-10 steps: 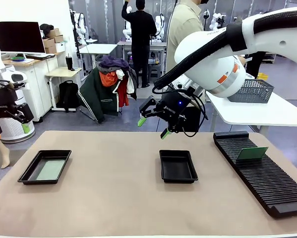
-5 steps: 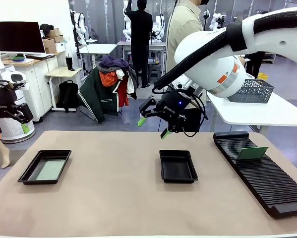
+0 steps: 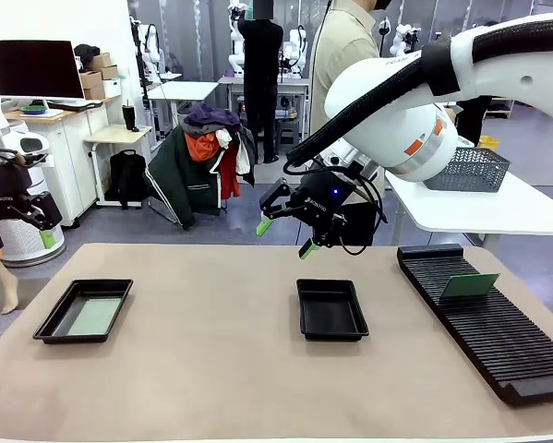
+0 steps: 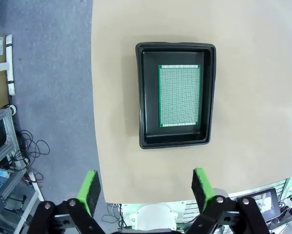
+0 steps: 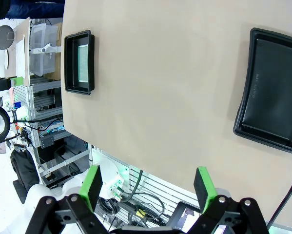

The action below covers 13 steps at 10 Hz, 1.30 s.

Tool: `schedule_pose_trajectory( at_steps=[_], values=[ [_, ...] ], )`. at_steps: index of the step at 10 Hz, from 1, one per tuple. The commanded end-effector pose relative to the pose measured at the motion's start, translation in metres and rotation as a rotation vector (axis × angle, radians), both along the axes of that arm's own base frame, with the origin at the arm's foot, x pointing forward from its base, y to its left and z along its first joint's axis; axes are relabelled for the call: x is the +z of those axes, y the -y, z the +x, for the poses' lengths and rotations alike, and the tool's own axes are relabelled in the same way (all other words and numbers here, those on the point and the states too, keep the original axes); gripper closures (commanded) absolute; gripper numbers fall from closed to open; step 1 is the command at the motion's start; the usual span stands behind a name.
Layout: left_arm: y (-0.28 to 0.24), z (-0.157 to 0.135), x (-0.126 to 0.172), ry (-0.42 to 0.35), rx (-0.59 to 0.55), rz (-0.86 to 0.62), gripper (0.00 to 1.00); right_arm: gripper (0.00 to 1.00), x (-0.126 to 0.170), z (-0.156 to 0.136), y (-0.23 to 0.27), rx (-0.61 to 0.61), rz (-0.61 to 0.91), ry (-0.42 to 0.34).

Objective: Inspect and transfer BCBs to ESD trays.
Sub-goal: Pick up the Blank PCB from the PCB Rack and place it in the right ESD tray.

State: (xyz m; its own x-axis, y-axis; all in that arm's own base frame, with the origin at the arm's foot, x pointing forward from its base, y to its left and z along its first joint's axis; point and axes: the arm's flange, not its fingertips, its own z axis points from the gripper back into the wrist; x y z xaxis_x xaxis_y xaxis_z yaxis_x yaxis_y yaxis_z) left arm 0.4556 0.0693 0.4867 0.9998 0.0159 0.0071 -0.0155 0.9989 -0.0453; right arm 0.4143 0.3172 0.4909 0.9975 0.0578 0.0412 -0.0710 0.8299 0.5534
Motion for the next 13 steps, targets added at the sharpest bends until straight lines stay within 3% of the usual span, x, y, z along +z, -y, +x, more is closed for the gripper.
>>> schedule_pose_trajectory(
  at_steps=[1,7,13],
  values=[
    [0.000,0.000,-0.003,0.008,0.001,-0.006,0.00,0.00,0.001,0.002,-0.002,-0.018,-0.028,-0.003],
    [0.000,0.000,-0.003,0.008,0.001,-0.006,0.00,0.00,0.000,0.000,0.000,0.000,0.000,0.000],
    [0.000,0.000,-0.003,0.008,0.001,-0.006,0.00,0.00,0.079,-0.042,0.095,0.143,-0.092,0.147]
  ],
)
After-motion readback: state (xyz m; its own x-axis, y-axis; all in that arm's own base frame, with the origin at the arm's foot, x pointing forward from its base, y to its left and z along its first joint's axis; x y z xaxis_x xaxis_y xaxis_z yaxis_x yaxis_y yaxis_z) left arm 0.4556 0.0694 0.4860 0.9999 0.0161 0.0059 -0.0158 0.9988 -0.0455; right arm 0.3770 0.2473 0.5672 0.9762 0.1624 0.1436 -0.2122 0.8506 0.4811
